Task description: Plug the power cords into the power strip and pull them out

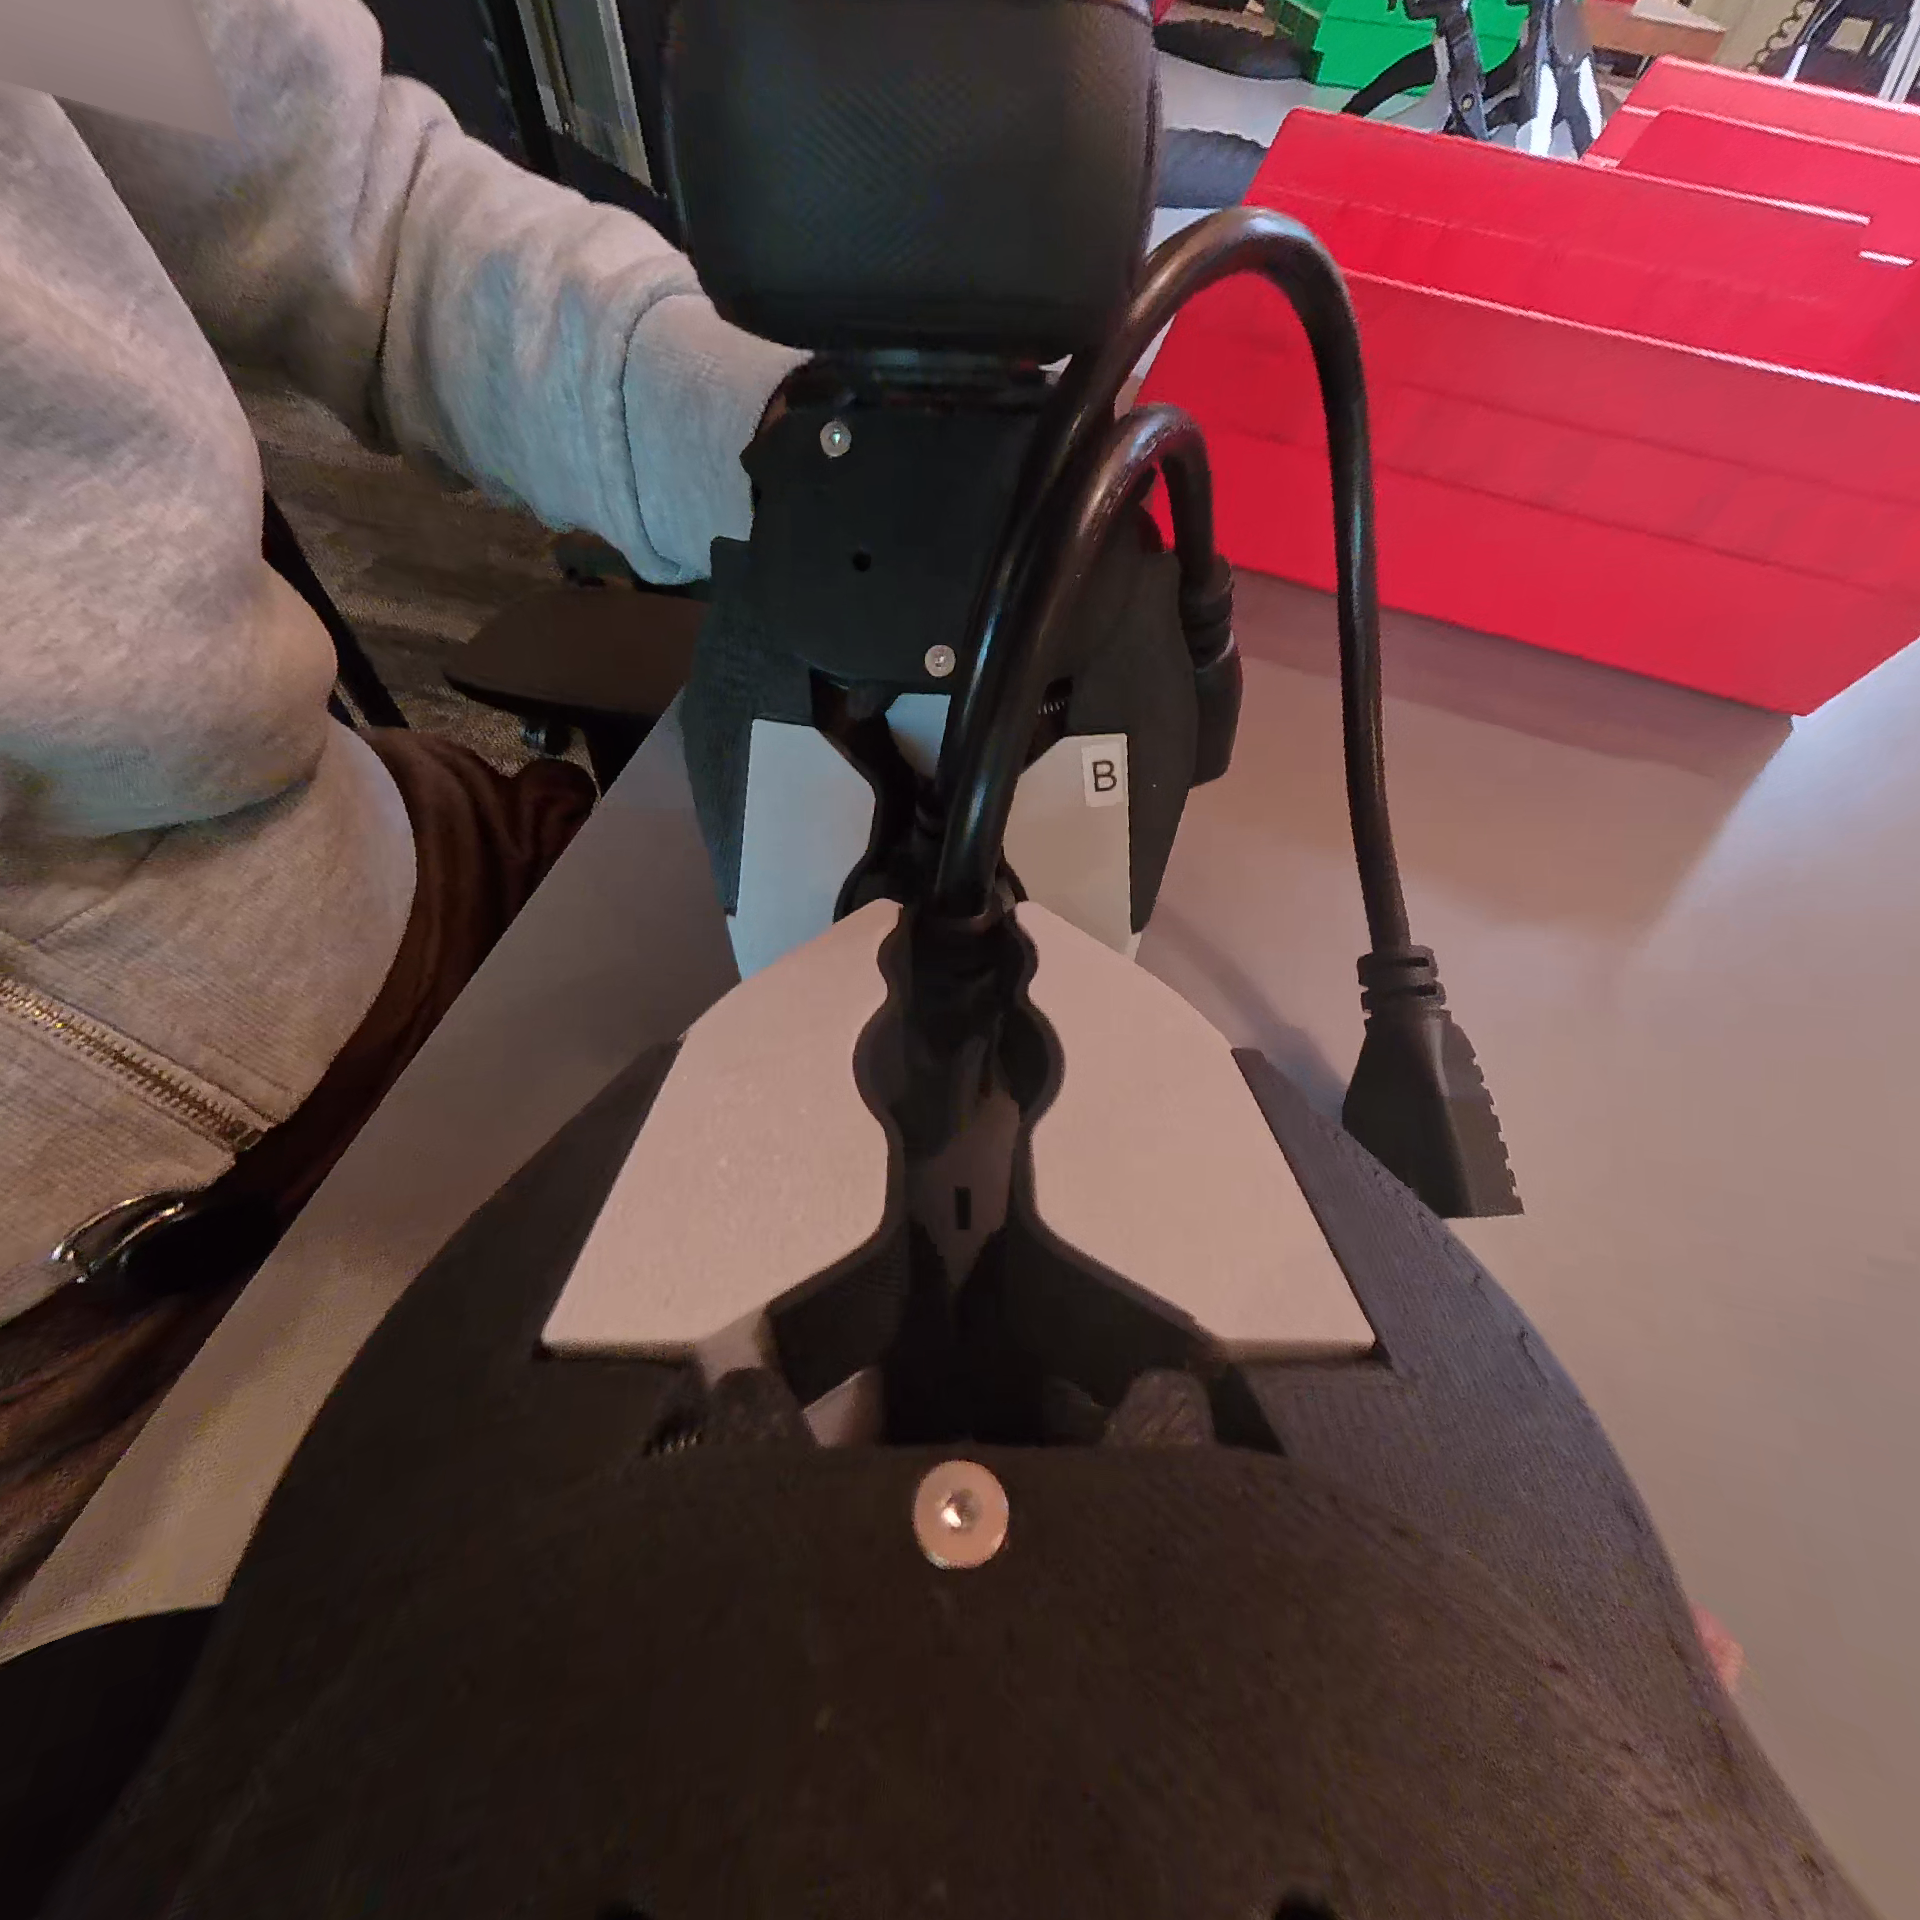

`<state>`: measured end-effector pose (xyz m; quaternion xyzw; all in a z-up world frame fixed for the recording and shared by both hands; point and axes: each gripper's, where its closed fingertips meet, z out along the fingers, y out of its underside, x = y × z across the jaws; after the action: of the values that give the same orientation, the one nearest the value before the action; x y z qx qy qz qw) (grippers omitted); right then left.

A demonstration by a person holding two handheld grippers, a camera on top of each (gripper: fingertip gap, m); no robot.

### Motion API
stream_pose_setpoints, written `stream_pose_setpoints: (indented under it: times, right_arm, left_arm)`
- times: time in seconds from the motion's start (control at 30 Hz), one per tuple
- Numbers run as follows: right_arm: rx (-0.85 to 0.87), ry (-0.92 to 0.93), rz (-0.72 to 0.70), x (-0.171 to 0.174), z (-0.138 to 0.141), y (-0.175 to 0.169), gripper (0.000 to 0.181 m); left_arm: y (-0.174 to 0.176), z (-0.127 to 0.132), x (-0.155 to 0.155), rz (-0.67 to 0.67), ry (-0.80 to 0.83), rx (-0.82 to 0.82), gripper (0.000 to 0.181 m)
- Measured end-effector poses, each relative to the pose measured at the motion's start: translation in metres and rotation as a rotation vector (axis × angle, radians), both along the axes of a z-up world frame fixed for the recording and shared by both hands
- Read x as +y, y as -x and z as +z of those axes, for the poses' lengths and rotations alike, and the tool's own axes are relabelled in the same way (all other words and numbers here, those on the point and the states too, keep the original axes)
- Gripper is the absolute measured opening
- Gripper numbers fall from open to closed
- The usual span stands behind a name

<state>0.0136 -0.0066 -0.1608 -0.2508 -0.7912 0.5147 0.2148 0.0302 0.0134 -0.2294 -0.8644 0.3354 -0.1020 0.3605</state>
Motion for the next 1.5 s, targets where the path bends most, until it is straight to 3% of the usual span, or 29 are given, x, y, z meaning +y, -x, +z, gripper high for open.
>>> stream_pose_setpoints:
  times: [0.4, 0.67, 1.1, 1.2, 1.5]
  right_arm:
    - [0.015, -0.027, 0.003, 0.001, 0.0, -0.001, 0.016]
    - [0.043, -0.108, -0.011, 0.005, -0.001, -0.005, 0.016]
    - [0.046, -0.01, -0.031, 0.003, 0.001, -0.001, 0.016]
    - [0.036, 0.043, -0.024, 0.001, 0.003, 0.004, 0.015]
    - [0.033, -0.02, -0.03, 0.006, 0.001, -0.003, 0.016]
  left_arm:
    - [0.0, 0.0, 0.0, 0.001, 0.001, 0.004, 0.039]
    - [-0.001, 0.0, 0.001, -0.001, 0.003, 0.012, 0.045]
    - [0.0, 0.0, 0.001, 0.005, 0.011, 0.004, 0.039]
    - [0.002, 0.001, 0.002, 0.019, 0.016, -0.012, 0.045]
    - [0.0, -0.001, 0.002, 0.012, 0.017, 0.0, 0.046]
